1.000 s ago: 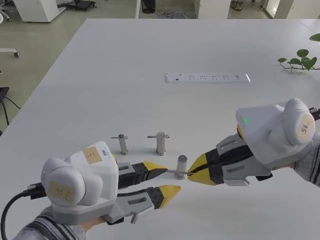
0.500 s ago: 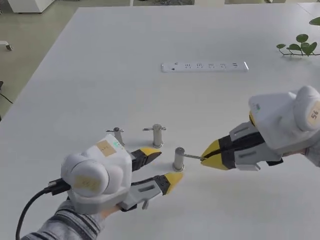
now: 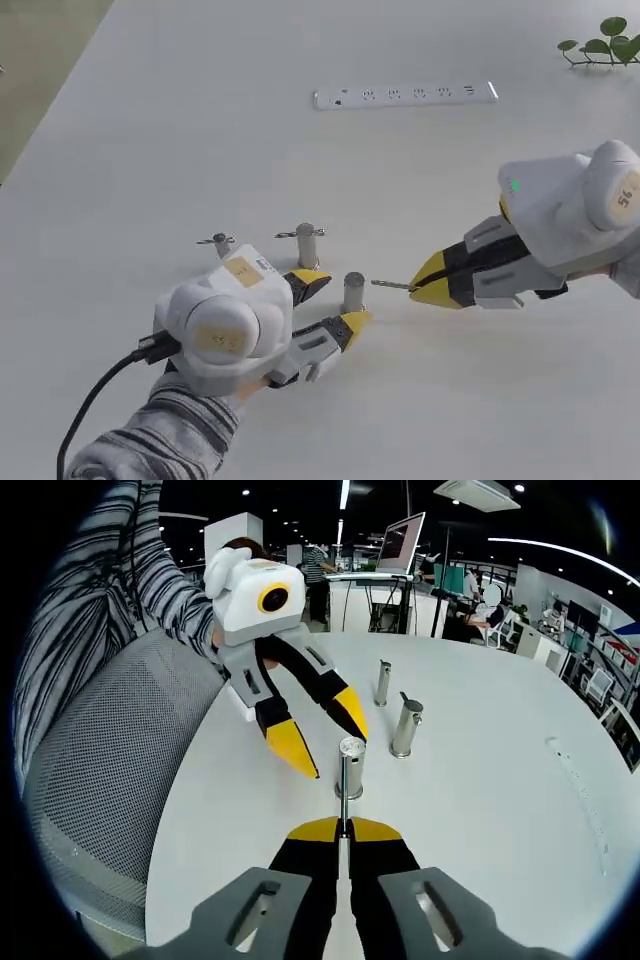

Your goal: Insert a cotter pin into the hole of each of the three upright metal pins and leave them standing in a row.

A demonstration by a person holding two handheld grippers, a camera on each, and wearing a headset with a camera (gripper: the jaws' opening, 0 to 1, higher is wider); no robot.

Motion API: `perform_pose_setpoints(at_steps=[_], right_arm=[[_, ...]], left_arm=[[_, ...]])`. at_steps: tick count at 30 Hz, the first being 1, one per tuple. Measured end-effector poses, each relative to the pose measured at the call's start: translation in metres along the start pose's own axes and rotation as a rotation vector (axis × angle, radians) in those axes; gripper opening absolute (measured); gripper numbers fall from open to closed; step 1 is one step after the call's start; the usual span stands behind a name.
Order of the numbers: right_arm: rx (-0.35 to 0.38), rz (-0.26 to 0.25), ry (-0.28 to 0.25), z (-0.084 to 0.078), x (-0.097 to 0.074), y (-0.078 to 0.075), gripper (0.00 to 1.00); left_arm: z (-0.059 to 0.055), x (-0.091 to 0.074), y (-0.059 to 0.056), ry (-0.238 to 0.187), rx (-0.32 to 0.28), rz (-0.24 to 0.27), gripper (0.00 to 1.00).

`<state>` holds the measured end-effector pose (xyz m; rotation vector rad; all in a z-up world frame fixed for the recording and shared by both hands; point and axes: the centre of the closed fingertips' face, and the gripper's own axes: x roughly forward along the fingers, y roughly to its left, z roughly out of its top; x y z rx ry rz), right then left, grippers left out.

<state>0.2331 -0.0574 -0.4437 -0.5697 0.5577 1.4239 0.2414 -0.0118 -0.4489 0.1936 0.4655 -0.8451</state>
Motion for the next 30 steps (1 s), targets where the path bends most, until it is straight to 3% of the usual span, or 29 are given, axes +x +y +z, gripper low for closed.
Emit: perform_pose_setpoints(at_steps=[10,30], right_arm=[[-0.006,0.001,0.000,-0.004,0.004,-0.007,0.00],[-0.029,0.032,0.013,0.003,0.016,-0.002,0.00]], left_arm=[[-0.007,0.011,0.003,0.021,-0.043,0.017,0.22],[-0.011,0.017,0.004,0.026,-0.126,0.032,0.12]])
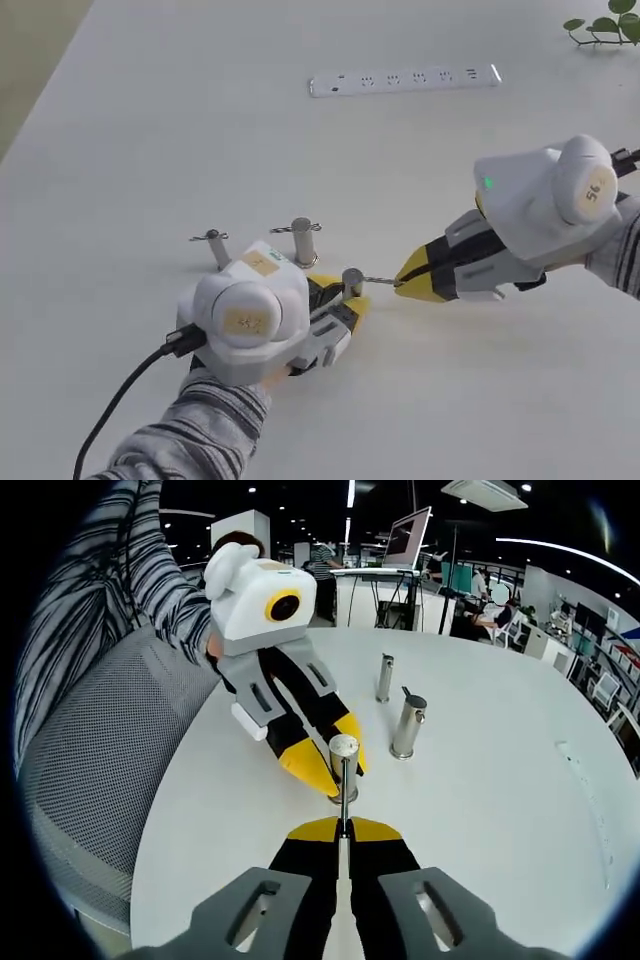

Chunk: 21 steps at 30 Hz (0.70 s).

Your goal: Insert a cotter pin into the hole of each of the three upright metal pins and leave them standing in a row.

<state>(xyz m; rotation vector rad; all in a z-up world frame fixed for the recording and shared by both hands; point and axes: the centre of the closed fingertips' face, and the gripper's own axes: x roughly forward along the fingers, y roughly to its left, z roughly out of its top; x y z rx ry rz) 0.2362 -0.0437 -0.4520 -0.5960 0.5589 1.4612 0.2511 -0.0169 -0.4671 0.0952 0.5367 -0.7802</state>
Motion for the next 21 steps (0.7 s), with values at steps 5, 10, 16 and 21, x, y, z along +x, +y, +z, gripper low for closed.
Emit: perform_pose_setpoints(at_steps=[5,10,16,21], right_arm=[[0.013,-0.006,0.017,-0.0010,-0.0002,0.0008,0.00],[0.008,-0.018,0.029,-0.0005,-0.0024,0.0016,0.00],[-0.020,-0.033,0.052,0.0037,-0.0025,0.0013,0.00],[-0.019,-0.038,0.060,0.0065,-0.0020,0.0025,0.00]], left_arm=[[-0.0015,-0.0012,-0.0012,0.003,-0.003,0.003,0.11],[-0.0026,-0.0010,-0.0010,0.000,-0.022,0.010,0.11],[-0.0041,-0.0001,0.0000,0.000,-0.027,0.021,0.11],[-0.0044,0.0000,-0.0001,-0.003,-0.031,0.034,0.10]])
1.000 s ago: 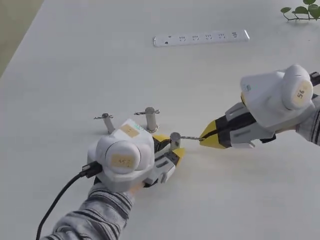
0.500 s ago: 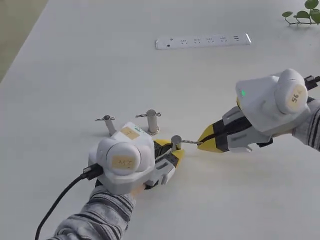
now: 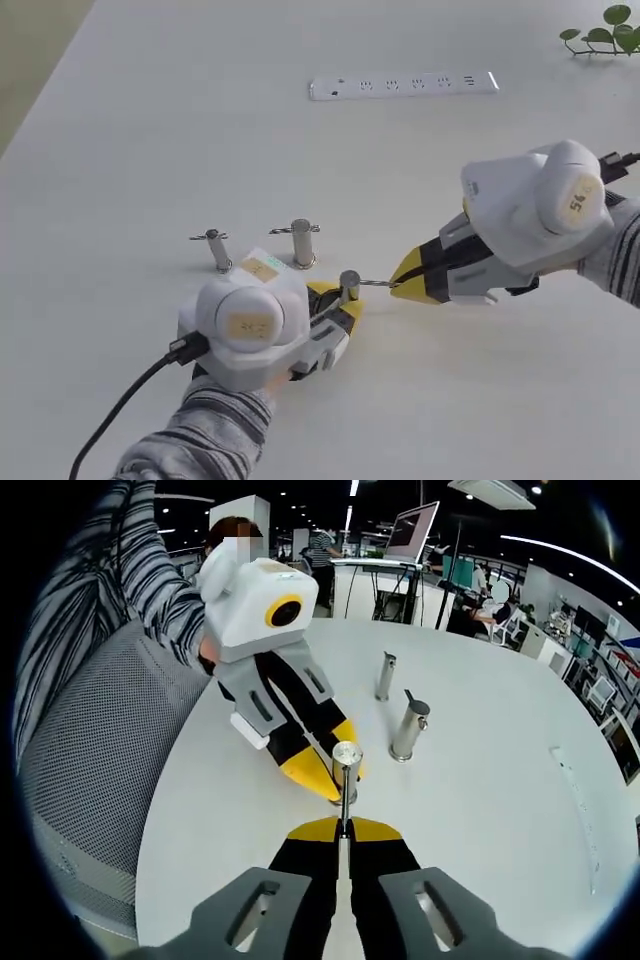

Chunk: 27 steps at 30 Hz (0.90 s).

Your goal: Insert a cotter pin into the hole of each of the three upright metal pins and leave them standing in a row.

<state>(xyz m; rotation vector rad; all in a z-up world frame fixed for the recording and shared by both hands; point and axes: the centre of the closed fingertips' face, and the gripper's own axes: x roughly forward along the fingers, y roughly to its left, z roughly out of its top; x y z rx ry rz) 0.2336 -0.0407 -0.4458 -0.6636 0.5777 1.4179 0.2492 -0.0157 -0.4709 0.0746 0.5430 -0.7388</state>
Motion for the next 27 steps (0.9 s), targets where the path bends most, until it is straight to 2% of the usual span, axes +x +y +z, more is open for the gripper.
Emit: perform_pose_setpoints(at_steps=[10,27], right_arm=[[-0.019,-0.008,0.004,0.003,0.004,-0.004,0.00],[-0.047,-0.028,-0.001,0.011,0.011,-0.004,0.00]], left_arm=[[-0.001,0.000,0.000,0.001,0.009,0.013,0.10],[-0.005,0.003,0.001,-0.007,-0.016,0.030,0.10]])
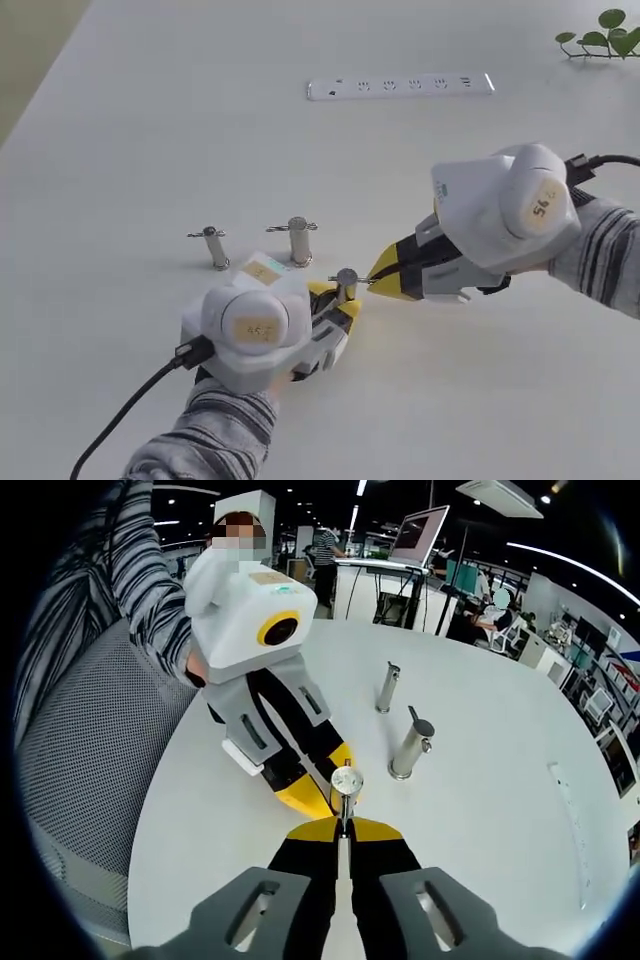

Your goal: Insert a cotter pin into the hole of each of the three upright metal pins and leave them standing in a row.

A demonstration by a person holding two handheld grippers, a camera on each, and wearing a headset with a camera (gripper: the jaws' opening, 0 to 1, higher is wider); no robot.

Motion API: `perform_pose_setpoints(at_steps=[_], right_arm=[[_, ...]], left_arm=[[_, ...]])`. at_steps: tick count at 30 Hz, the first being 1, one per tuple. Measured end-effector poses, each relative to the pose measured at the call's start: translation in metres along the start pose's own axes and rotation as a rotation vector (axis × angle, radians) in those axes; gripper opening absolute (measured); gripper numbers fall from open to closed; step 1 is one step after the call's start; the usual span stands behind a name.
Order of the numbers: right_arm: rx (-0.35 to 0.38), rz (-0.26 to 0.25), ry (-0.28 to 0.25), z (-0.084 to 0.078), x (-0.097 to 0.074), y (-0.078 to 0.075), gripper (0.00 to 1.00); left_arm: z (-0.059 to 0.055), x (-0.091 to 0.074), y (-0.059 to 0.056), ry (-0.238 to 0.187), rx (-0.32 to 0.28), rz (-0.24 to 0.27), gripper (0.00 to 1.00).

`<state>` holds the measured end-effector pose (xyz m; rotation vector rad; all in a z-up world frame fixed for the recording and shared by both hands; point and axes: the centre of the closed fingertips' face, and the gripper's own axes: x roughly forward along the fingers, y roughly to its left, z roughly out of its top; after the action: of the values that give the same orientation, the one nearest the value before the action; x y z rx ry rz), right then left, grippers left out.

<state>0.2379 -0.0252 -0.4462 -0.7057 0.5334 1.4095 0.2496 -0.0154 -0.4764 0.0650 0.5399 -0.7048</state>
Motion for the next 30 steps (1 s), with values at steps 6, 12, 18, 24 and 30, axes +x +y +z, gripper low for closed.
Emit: perform_pose_setpoints(at_steps=[6,12,18,24,30], right_arm=[[0.002,-0.014,-0.014,0.003,0.000,-0.002,0.01],[0.081,-0.028,-0.034,0.001,-0.011,-0.005,0.08],[0.117,-0.039,-0.050,-0.001,-0.017,-0.008,0.03],[0.114,-0.025,-0.053,0.000,-0.013,-0.002,0.00],[0.105,-0.020,-0.056,0.003,-0.008,-0.002,0.00]], left_arm=[[-0.001,0.001,0.000,0.002,-0.004,0.002,0.10],[-0.001,0.001,0.000,0.003,-0.011,0.005,0.11],[-0.002,0.001,0.000,0.004,-0.017,0.009,0.11],[-0.002,0.001,0.000,0.005,-0.026,0.016,0.11],[-0.003,0.001,0.000,0.006,-0.045,0.021,0.11]])
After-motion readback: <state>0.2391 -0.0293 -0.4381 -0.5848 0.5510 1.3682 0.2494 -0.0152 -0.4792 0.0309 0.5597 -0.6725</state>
